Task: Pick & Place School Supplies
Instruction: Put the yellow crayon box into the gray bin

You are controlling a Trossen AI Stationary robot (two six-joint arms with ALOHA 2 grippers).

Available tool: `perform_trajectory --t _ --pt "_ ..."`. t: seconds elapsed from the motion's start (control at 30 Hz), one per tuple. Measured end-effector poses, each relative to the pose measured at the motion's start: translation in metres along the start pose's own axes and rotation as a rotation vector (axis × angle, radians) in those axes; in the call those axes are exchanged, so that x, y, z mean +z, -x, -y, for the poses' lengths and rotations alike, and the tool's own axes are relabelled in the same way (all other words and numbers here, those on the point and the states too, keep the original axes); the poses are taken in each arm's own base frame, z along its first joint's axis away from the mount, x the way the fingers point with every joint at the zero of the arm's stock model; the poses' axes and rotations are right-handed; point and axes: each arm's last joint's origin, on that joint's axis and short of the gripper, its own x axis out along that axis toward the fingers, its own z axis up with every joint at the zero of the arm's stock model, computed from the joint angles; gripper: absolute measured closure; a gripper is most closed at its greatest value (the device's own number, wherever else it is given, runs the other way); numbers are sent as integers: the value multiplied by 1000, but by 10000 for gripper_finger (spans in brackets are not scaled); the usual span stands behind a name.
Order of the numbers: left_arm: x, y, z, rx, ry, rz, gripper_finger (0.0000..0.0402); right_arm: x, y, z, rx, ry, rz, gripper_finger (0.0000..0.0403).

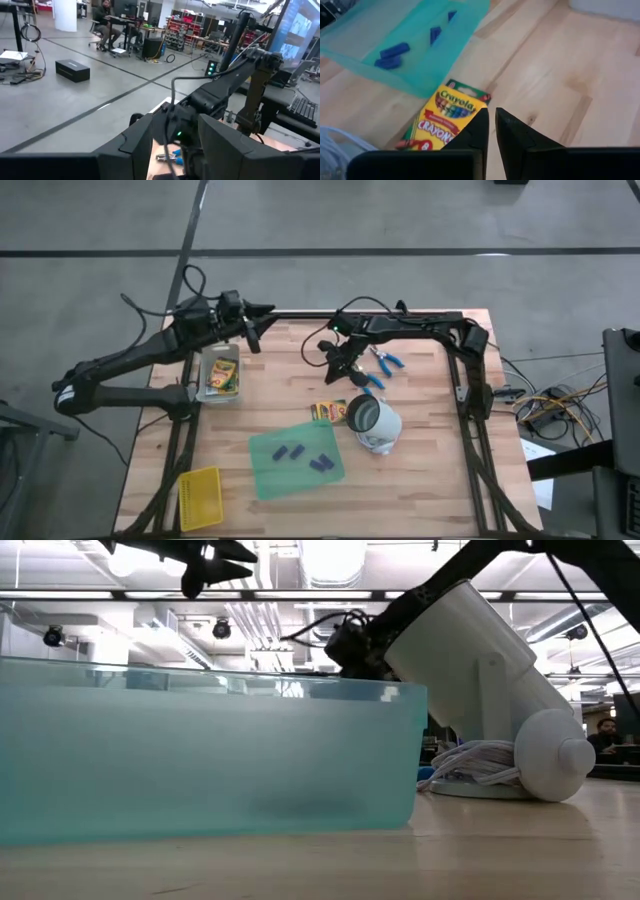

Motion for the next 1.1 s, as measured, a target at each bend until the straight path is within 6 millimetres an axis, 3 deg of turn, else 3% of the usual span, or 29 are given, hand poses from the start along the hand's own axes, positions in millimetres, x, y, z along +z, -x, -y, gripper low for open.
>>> perform_trajectory --t 0.37,0.67,1.1 --pt "-2 -2 0 3 25 -10 239 -5 -20 -4 64 112 -4 372" --pt "-2 -2 -1 11 42 -12 239 -21 -34 -3 104 45 -37 372" --pt "-4 -2 -1 17 52 -31 239 -25 -44 -20 166 0 -150 372"
